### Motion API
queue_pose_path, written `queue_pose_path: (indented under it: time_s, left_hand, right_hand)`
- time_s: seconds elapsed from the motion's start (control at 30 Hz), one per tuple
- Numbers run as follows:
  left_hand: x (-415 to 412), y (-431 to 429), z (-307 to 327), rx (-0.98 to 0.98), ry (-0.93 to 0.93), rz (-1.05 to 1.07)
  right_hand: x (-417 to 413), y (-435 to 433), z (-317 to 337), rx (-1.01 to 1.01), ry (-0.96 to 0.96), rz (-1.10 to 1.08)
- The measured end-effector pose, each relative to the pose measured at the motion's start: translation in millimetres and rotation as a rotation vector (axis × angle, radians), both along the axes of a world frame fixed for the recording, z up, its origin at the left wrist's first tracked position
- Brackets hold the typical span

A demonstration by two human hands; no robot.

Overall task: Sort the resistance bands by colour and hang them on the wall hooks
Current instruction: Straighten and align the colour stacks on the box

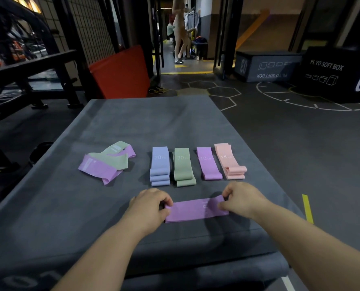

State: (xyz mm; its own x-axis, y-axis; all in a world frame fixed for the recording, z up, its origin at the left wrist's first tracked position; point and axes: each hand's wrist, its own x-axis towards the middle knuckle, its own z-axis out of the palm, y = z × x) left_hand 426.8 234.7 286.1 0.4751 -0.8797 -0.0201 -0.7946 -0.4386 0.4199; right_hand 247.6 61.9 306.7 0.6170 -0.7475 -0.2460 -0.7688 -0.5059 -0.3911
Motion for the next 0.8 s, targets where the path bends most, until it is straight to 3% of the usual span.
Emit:
queue_pose_path:
  time_s: [0.3, 0.67, 0.8]
  left_hand:
    - [-1, -5, 2, 0.045, 0.084, 0.035]
    - [-7, -10, 10, 0.057, 0.086, 0.006]
    - [-9, -14, 12, 0.058, 0.146, -0.002]
  right_hand:
    - [0, 1, 1, -0.011, -0.079, 0.076]
    - [4, 0, 5, 0.238, -0.53, -0.049]
    - [9, -8, 2, 0.217, -0.666, -0.115]
